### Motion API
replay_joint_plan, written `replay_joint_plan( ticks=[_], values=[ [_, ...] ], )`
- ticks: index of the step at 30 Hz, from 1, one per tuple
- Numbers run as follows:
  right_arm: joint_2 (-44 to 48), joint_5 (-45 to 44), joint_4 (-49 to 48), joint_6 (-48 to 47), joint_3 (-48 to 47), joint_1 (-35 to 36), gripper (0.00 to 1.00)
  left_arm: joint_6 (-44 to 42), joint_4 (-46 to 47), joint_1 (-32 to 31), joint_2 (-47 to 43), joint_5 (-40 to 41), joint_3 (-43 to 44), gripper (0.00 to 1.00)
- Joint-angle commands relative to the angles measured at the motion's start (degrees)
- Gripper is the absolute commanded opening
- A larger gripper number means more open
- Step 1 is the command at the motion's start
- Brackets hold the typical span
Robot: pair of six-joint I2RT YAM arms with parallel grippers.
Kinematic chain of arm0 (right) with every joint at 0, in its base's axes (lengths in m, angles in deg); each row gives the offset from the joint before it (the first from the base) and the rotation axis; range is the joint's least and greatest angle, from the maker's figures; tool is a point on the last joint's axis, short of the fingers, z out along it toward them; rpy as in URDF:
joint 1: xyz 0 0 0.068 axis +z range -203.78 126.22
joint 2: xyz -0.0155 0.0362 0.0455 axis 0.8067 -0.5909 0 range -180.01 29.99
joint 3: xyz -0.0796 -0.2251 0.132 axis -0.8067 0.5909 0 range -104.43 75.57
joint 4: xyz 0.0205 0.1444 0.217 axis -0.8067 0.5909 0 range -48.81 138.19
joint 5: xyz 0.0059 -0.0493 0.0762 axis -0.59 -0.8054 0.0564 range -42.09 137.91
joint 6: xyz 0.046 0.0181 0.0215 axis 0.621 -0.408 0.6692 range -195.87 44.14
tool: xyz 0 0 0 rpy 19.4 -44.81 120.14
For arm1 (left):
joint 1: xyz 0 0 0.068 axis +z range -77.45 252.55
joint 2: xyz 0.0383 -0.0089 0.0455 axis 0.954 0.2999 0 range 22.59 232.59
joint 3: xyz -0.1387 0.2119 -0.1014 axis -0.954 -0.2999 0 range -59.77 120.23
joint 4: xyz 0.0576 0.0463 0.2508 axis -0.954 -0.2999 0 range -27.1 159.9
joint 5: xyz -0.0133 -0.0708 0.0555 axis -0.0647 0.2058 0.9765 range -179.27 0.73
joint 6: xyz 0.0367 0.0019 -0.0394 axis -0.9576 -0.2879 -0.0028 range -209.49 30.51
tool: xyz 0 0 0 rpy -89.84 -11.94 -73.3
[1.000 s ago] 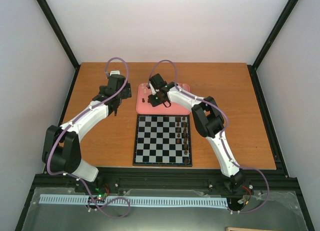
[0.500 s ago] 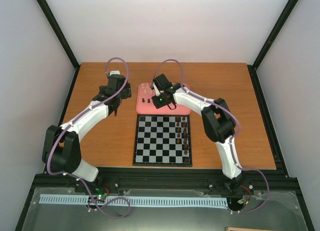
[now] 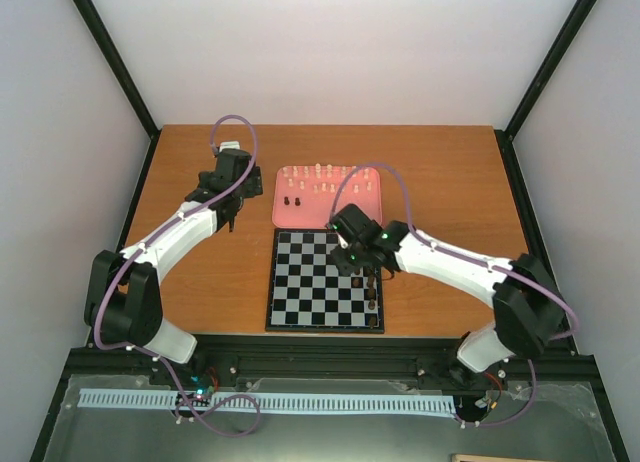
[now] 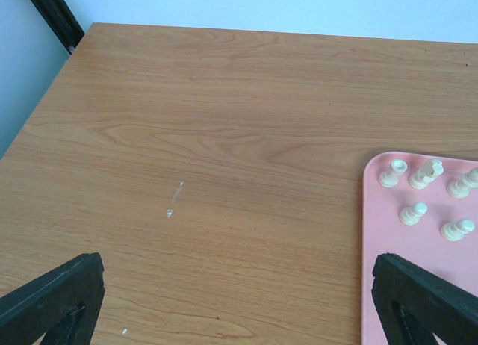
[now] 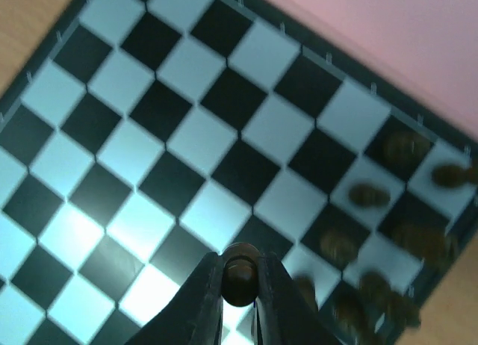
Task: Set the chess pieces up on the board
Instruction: Place the chess piece on the chessboard.
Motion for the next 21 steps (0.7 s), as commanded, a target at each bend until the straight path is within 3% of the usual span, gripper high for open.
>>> replay_joint_plan(
  ticks=[1, 21],
  values=[
    [6.54, -1.92, 2.34, 4.96, 6.40, 2.30, 0.12, -0.46, 0.44, 0.11, 0.52, 0.65, 2.05, 1.00],
    [7.87, -1.72, 3.80, 11.01, 13.62, 8.62, 0.13, -0.37, 0.44, 0.11, 1.14, 0.55, 2.23, 1.00]
  ],
)
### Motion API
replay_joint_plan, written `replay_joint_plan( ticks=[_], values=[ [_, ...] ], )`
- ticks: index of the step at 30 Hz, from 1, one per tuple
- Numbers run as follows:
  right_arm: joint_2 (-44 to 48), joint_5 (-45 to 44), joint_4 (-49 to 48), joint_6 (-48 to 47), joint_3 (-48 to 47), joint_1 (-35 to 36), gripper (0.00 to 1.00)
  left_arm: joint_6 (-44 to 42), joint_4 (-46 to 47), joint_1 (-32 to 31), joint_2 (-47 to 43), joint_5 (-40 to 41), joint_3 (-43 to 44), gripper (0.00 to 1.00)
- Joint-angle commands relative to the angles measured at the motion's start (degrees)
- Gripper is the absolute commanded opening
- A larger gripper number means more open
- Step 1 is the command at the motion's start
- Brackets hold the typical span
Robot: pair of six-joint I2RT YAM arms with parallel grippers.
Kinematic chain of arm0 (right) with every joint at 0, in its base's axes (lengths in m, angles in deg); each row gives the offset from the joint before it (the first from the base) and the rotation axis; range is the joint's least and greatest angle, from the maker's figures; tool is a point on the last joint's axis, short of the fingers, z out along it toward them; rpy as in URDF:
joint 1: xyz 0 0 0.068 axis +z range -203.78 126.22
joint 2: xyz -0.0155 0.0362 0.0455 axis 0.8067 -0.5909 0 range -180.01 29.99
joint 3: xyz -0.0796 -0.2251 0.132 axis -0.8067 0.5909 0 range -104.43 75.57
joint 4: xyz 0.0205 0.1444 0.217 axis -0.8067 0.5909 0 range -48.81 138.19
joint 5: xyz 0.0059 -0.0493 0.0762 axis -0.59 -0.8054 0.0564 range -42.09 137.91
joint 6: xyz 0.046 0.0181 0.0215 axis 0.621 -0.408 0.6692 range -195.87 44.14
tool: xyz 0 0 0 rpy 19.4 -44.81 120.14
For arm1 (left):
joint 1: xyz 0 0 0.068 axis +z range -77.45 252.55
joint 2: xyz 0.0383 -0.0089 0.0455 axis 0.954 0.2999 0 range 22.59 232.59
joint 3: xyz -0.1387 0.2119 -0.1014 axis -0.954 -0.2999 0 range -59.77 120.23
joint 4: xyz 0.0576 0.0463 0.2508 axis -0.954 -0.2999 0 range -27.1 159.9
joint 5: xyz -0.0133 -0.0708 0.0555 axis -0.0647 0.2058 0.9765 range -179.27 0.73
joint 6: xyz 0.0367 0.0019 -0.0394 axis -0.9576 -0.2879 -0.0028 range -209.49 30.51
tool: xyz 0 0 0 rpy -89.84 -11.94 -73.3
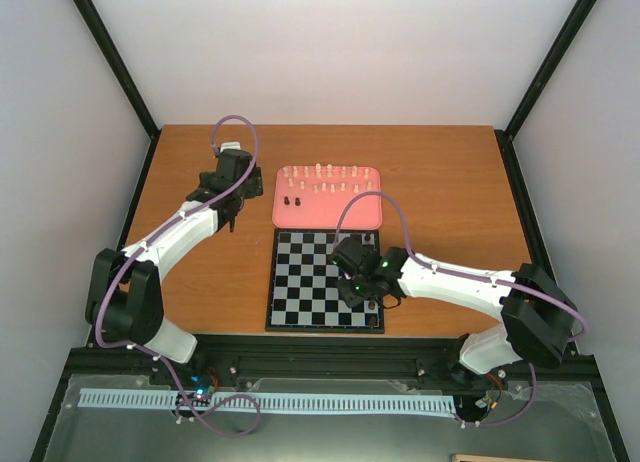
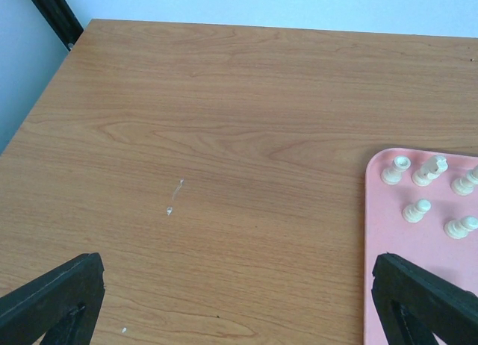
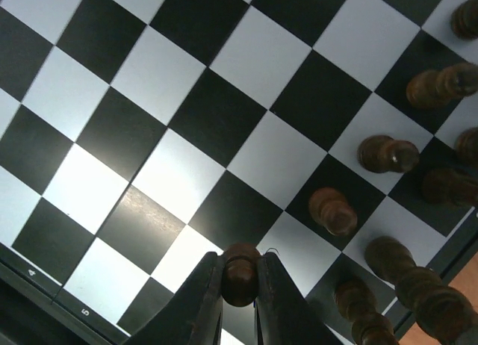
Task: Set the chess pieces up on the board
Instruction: Place the chess piece on the chessboard.
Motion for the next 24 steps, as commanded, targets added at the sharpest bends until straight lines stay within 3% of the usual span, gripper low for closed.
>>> replay_joint_plan(
  ticks=[1, 24],
  values=[
    [0.74, -1.62, 1.64, 2.69, 1.12, 0.79, 0.13, -0.32, 0.44, 0.13, 0.61, 0.44, 2.15, 1.00],
    [-0.68, -3.95, 0.92, 4.52, 3.35, 1.01, 0.13, -0.10, 0.44, 0.11, -0.68, 0.37, 1.57, 1.00]
  ],
)
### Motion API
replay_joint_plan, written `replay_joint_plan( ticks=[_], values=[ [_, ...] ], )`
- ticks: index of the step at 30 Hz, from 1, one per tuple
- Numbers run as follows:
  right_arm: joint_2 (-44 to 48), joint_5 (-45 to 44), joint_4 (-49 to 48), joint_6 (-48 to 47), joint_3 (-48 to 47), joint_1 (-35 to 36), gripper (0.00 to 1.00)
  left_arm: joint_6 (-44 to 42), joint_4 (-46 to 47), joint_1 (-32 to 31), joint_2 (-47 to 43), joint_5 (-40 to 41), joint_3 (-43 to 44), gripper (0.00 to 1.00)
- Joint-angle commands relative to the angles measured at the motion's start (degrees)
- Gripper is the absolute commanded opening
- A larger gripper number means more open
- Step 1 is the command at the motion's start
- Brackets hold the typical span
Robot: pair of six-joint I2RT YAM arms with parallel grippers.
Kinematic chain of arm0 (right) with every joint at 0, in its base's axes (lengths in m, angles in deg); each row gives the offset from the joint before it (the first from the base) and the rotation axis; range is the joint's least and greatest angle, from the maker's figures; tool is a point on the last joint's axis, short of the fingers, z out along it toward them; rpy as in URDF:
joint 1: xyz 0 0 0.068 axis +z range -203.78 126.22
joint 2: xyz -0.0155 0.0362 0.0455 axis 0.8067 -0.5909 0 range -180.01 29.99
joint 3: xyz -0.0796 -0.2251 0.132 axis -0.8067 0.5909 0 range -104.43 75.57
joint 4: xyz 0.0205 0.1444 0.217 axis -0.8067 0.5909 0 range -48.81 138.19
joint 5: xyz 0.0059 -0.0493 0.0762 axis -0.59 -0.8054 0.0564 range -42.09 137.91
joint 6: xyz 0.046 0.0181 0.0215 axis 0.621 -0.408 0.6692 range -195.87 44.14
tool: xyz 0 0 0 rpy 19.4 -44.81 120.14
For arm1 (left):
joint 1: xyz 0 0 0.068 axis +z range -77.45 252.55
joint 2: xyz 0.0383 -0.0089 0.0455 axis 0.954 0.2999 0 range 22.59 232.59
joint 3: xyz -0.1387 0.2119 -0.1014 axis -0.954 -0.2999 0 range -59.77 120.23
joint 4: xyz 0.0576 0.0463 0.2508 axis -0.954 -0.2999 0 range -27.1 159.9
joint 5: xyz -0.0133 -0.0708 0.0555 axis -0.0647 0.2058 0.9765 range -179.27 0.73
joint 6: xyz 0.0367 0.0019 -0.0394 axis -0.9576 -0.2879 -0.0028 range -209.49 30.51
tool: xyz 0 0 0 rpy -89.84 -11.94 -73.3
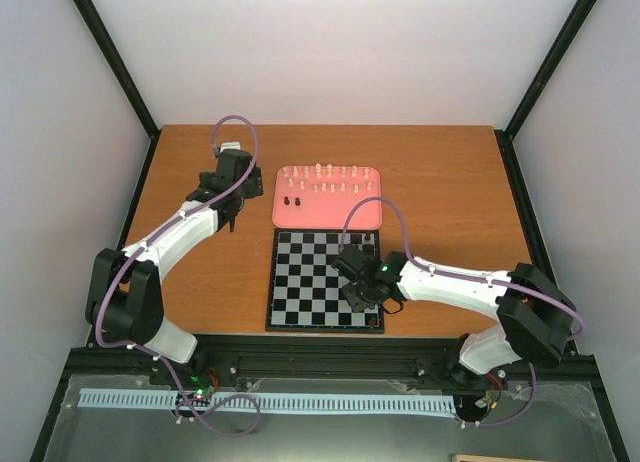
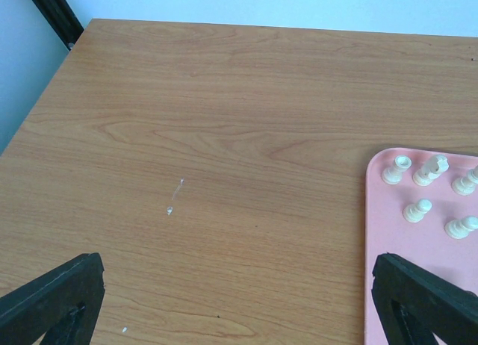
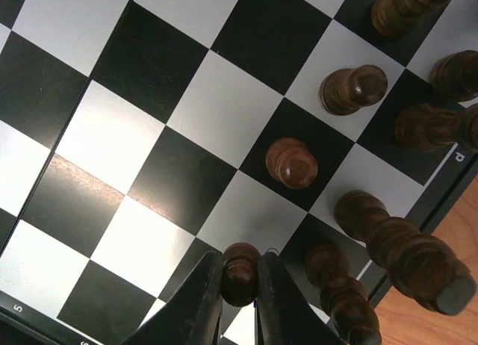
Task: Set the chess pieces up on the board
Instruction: Place the chess piece on the chessboard.
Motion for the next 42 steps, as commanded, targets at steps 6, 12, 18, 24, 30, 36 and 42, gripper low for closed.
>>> replay_joint_plan(
  ticks=[6, 12, 18, 24, 30, 36, 42],
  values=[
    [-0.50, -0.81, -2.14, 1.13, 1.07, 0.62, 0.14, -0.11, 0.36, 0.11, -1.08, 0.22, 1.44, 1.00],
    [-1.26, -0.70, -2.93, 1.03, 1.44, 0.62, 0.14, -0.13, 0.44, 0.11, -1.55, 0.33, 1.18, 1.00],
    [-1.45, -1.31, -2.96, 1.08, 1.23, 0.62, 0.14, -0.09, 0.44, 0.11, -1.46, 0.24, 1.26, 1.00],
    [-2.41, -2.45, -2.84, 1.01, 0.35, 0.62, 0.15, -0.15, 0.51, 0.11, -1.15, 0.25, 1.35, 1.00],
    [-3.59, -3.34, -2.56, 0.72, -0.83, 0.62, 0.16, -0.20, 0.53, 0.11, -1.13, 0.35, 1.43, 1.00],
    [-4.25, -3.32, -2.25, 0.33, -1.48, 0.62, 0.16, -0.28, 0.55, 0.11, -0.99, 0.32, 1.50, 1.00],
    [-3.86, -2.95, -1.88, 0.35, -1.45, 0.62, 0.22, -0.30, 0.53, 0.11, -0.92, 0.40, 1.52, 1.00]
  ],
)
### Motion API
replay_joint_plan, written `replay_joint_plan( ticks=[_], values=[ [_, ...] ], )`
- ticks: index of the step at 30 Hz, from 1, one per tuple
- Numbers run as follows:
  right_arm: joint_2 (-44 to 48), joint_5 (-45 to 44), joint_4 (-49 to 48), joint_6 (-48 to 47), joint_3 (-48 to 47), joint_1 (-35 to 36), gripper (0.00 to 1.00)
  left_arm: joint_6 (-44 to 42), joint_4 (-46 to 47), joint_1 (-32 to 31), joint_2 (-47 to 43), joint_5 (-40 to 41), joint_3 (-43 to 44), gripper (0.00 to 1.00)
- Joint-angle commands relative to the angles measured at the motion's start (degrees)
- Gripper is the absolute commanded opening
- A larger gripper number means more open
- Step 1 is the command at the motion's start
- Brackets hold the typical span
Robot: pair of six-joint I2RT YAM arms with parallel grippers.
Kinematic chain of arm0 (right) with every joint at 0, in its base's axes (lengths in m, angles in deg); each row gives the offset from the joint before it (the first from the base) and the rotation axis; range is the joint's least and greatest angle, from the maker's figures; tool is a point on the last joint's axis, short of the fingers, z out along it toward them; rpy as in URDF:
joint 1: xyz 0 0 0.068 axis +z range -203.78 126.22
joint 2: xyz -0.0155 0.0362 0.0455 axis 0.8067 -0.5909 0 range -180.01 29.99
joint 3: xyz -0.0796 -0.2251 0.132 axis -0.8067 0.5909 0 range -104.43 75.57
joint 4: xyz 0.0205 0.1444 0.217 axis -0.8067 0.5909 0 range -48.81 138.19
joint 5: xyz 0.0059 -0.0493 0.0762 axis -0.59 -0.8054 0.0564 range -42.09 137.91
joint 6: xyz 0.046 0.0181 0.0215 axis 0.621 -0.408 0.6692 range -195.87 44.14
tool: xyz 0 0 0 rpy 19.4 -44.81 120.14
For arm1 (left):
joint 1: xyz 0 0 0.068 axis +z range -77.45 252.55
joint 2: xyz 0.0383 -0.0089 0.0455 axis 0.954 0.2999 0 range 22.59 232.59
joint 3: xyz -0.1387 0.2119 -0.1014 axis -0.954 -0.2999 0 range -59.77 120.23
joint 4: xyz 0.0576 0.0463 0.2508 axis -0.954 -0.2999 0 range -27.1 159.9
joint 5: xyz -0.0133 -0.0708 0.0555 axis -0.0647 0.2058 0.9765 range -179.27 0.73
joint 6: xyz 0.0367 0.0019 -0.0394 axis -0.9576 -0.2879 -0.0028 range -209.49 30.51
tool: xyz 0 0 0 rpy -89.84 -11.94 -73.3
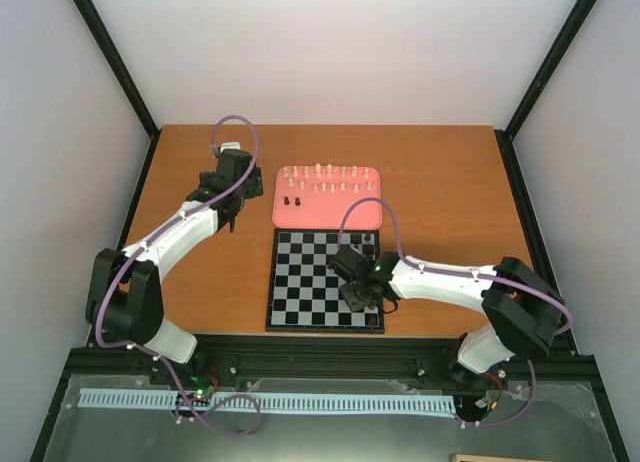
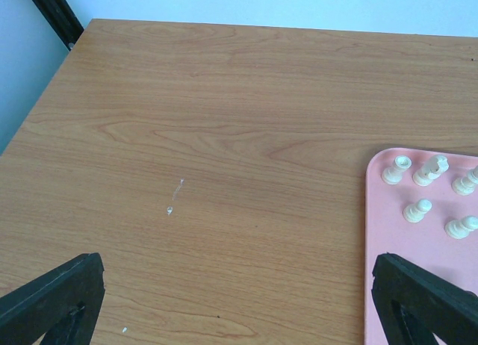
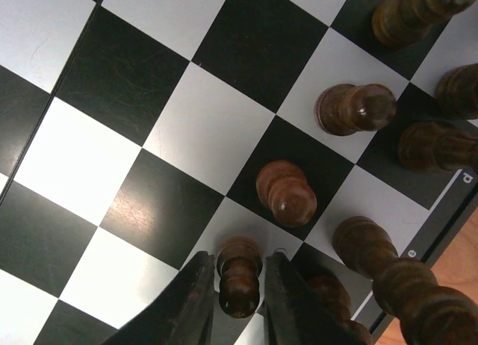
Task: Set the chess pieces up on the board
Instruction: Place the chess piece on the chessboard, then pick up the chess piece from the storage box.
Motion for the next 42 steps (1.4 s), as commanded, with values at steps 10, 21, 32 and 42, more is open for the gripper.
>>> replay_joint_plan(
  ticks=[10, 21, 32, 42],
  values=[
    [3.66, 0.67, 0.78, -1.74, -3.18, 1.00, 0.32, -0.26, 0.44, 0.11, -1.33, 0.46, 1.35, 1.00],
    [0.77, -0.03, -0.43, -7.91, -15.42, 2.45, 0.47, -0.02, 0.44, 0.10, -2.16, 0.19, 1.00, 1.00],
    [-23.67, -1.07, -1.96, -15.75, -40.77, -7.39, 0.51, 0.16, 0.75, 0.11, -3.48, -0.48, 0.43, 1.00],
    [-40.34, 9.02, -6.30, -19.99, -55.97, -15.93, 0.50, 0.25, 1.24, 0.13, -3.62, -0.39, 0.25, 1.00]
  ],
)
